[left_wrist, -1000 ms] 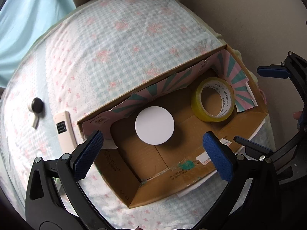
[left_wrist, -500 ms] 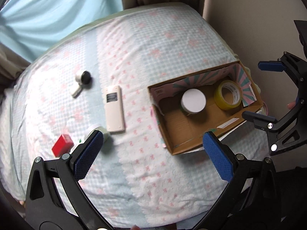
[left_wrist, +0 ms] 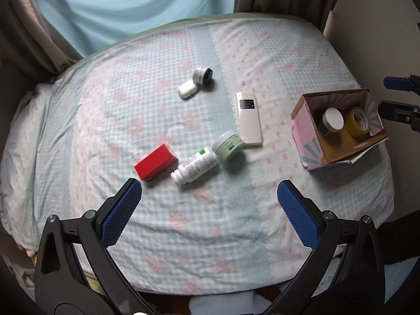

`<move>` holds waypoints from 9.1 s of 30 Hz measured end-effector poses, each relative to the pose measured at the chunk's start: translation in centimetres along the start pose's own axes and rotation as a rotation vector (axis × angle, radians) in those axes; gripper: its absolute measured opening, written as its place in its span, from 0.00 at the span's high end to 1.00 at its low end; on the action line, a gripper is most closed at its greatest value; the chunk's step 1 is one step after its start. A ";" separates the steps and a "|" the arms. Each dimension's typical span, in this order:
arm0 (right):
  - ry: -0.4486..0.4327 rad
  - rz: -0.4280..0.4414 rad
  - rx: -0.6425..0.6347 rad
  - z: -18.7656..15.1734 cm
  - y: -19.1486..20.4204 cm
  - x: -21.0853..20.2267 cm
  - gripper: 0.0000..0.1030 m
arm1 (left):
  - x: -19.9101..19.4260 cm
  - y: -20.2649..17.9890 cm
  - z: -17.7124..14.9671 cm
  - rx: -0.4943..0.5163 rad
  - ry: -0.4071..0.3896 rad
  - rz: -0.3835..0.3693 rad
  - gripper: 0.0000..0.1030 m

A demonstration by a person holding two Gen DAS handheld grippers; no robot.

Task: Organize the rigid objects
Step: 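Release the jar with left tool while right tool releases the tape into the box, then grasp the red box with left tool while right tool grasps the green-lidded cream jar, then carry the red box with left tool while right tool carries the cream jar to the box, then release the red box with left tool while right tool releases the cream jar into the box, then move both tools back toward the white pill bottle on the bed, then grasp the white pill bottle with left tool while right tool grasps the black-and-white cream jar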

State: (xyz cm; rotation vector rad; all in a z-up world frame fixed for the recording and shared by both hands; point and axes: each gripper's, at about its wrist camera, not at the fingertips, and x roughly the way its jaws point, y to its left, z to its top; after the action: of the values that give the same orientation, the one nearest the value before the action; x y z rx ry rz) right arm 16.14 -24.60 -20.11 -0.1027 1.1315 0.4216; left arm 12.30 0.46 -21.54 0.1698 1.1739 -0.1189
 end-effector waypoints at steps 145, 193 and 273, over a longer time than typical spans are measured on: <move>0.189 0.031 0.600 -12.0 -24.8 5.4 0.62 | 14.9 -31.4 8.4 0.126 0.190 -0.404 0.63; 0.208 -0.082 0.604 -10.6 -22.9 4.0 0.00 | 10.7 -26.7 8.2 0.190 0.139 -0.218 0.00; 0.452 0.196 -0.525 23.9 4.0 42.4 0.06 | 30.2 -3.2 -3.9 0.813 0.385 -0.224 0.27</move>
State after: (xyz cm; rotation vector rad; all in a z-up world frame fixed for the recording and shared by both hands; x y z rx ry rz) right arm 50.15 -2.32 -47.16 -0.5727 1.4559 0.8967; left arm 19.72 -2.02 -51.09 0.8038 1.4713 -0.7915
